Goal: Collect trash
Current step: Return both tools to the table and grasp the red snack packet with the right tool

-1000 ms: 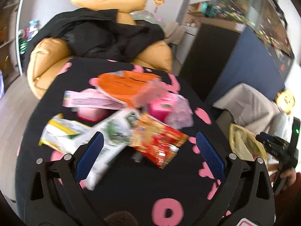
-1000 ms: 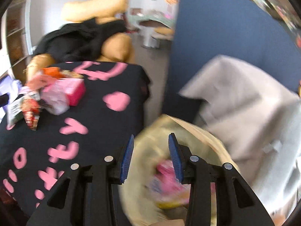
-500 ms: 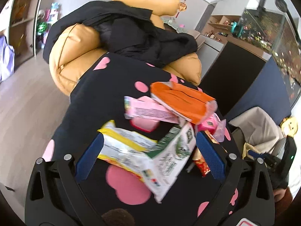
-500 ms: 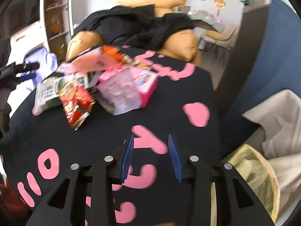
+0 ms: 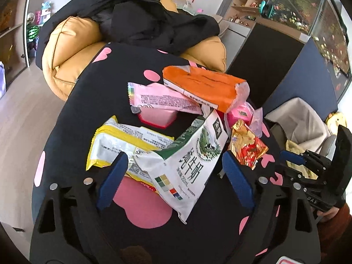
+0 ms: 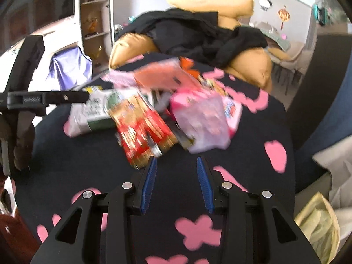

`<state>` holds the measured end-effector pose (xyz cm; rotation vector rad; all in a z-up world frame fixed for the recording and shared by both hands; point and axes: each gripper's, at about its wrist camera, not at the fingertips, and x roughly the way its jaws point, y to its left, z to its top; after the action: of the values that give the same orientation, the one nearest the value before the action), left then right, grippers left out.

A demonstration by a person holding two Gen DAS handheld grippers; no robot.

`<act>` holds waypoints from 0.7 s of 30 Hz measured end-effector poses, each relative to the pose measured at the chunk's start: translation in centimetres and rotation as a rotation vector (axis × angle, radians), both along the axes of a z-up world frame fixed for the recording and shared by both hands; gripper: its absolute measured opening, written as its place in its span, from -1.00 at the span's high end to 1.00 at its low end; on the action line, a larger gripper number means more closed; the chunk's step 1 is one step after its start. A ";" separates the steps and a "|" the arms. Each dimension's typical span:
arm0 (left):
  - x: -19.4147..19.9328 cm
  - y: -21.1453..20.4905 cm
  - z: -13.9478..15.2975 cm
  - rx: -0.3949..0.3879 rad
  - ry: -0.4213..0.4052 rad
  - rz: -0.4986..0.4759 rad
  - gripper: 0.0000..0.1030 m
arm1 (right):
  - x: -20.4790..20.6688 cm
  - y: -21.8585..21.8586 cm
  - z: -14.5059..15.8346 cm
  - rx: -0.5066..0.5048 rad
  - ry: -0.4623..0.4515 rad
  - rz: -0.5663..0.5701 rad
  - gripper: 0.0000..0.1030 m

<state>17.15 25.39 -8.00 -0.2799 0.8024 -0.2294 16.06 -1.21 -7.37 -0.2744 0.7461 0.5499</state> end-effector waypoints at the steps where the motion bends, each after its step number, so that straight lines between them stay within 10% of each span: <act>1: -0.1 0.2 0.2 -0.005 -0.005 0.003 -0.61 | 0.2 1.0 0.3 0.003 -0.010 0.037 0.29; 10: -0.9 2.7 0.7 0.003 -0.024 0.015 -0.61 | 5.1 7.5 -0.9 -0.130 -0.018 0.148 0.29; 15: -0.9 1.5 0.2 -0.011 -0.022 -0.078 -0.61 | 5.0 5.3 -1.9 -0.035 0.109 0.161 0.77; 21: 0.0 -1.6 0.9 0.054 -0.052 -0.151 -0.61 | 3.2 -1.5 -1.6 0.023 0.145 0.012 0.81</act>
<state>17.20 23.79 -7.08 -0.1617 0.7778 -0.3546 19.28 -2.72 -9.02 -0.2198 0.8783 0.5939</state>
